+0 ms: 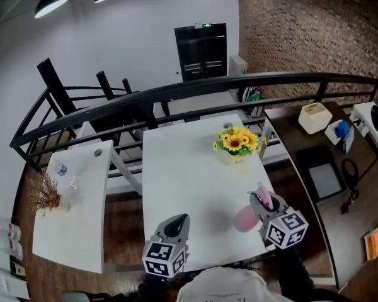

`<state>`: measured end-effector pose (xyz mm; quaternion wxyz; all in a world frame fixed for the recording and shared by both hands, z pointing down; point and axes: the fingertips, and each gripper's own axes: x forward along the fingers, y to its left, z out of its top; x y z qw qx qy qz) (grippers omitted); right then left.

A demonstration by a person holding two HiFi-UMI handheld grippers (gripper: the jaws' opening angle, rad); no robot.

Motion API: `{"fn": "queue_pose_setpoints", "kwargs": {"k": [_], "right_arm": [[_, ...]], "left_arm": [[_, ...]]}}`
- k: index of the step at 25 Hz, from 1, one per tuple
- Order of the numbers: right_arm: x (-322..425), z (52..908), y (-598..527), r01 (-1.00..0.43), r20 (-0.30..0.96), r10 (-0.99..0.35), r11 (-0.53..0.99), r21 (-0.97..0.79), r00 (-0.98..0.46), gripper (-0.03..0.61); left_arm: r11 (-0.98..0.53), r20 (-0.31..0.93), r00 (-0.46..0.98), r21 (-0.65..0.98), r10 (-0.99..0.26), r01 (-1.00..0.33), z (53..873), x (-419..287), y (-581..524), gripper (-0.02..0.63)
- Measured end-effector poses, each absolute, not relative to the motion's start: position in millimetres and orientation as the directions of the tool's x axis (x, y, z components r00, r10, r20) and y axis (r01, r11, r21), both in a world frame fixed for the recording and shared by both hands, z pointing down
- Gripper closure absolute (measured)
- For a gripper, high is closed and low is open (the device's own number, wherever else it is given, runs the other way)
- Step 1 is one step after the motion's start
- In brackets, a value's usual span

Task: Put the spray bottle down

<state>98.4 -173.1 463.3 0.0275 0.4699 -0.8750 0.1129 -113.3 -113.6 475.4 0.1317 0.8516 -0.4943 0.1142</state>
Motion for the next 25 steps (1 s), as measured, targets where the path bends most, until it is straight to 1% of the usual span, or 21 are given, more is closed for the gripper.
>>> {"fn": "queue_pose_setpoints", "kwargs": {"k": [6,11,19,25], "right_arm": [[102.9,468.6,-184.5,-0.838,0.171,-0.821,0.52,-0.166,-0.544,0.489],[114.6,481.2,-212.1,-0.869,0.199,-0.846,0.475,-0.14,-0.494,0.489],[146.6,495.1,-280.7,-0.928,0.191,-0.91,0.372,-0.012,-0.367,0.491],[147.1,500.8,-330.8,-0.93,0.169,-0.926,0.355,0.093,-0.337,0.491]], "left_arm": [[-0.485,0.33,0.492,0.11,-0.805,-0.867,476.2,-109.9,-116.8,0.595],[-0.498,0.34,0.503,0.11,-0.794,-0.86,480.4,-105.0,-121.4,0.595],[-0.519,0.355,0.523,0.115,-0.775,-0.847,488.0,-92.8,-128.2,0.595],[-0.525,0.375,0.529,0.122,-0.762,-0.842,498.6,-82.4,-137.2,0.595]]}}
